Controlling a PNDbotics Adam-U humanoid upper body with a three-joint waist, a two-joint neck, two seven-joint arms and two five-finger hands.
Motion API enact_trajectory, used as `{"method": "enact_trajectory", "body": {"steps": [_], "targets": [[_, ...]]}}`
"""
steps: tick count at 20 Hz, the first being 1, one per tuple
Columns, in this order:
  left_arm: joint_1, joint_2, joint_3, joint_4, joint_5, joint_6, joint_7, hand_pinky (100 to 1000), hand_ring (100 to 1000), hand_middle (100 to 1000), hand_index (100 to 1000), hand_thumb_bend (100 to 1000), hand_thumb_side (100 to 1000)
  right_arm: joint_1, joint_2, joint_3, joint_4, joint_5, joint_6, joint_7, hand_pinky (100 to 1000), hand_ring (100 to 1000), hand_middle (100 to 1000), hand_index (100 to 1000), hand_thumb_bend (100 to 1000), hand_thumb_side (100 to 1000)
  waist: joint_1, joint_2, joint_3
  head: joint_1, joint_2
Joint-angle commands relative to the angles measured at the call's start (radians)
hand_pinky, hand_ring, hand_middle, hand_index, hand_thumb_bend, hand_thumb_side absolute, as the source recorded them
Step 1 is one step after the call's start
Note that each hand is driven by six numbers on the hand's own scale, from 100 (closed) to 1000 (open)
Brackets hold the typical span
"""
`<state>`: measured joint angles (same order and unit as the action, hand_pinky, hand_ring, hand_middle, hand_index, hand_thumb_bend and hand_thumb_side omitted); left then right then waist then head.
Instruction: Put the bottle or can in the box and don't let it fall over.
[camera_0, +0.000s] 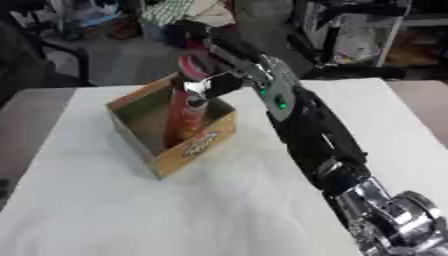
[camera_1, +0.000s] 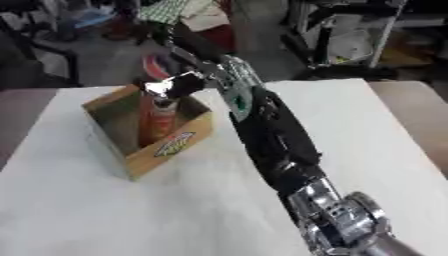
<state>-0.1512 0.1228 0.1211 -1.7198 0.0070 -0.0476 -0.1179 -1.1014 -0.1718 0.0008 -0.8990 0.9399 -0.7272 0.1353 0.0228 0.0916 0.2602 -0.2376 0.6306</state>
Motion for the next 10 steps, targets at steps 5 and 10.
{"method": "enact_trajectory", "body": {"steps": [5,10], "targets": [[-0.016,0.008,0.001,-0.012,0.002,-0.002,-0.005,808,746,826,987,227,1000,-0.041,-0.004,-0.003,-0.048,0.037,0.010,-0.091,1000,1000,992,1000,378,595,0.002,-0.008,0.005,-0.001,-0.010],[-0.015,0.008,0.001,-0.011,0.002,-0.001,-0.006,809,746,826,987,226,1000,-0.056,0.014,-0.039,-0.157,-0.036,0.038,-0.175,1000,996,953,1000,367,534,0.000,-0.007,0.001,0.002,-0.010]]}}
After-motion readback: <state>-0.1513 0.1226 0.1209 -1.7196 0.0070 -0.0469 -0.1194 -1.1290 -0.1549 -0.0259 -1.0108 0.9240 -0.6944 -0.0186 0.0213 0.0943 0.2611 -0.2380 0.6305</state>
